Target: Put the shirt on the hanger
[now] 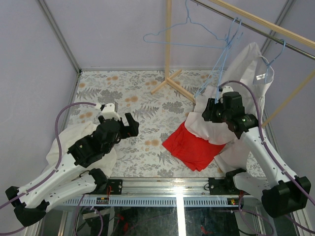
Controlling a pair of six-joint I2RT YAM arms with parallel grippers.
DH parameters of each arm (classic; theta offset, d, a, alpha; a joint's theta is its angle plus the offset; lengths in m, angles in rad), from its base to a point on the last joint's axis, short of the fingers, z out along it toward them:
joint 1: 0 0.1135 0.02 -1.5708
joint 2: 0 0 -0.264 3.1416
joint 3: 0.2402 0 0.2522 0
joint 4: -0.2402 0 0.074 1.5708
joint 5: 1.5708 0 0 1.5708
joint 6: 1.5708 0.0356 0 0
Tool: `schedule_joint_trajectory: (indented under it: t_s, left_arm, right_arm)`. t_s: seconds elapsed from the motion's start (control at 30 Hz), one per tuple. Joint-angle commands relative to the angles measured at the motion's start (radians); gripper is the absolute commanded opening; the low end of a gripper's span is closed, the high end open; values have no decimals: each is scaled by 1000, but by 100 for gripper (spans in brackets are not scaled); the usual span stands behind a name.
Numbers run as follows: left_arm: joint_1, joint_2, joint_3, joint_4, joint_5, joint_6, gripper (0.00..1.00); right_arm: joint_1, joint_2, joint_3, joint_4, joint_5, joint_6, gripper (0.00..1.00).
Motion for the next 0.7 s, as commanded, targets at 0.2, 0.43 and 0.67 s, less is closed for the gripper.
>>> schedule_joint_trajectory:
  t_s: [0.2, 0.43, 0.67]
  left_arm:
    - [6, 28, -3, 102, 31, 12, 93]
    - [6, 26, -9, 113, 37, 2, 93]
    - [6, 29, -1, 106, 34, 6, 93]
  right_arm:
    - [287, -126, -178, -256, 396, 425, 40]
    - [295, -206, -328, -255, 575, 683, 51]
    - [295, -231, -376, -419, 704, 1026, 53]
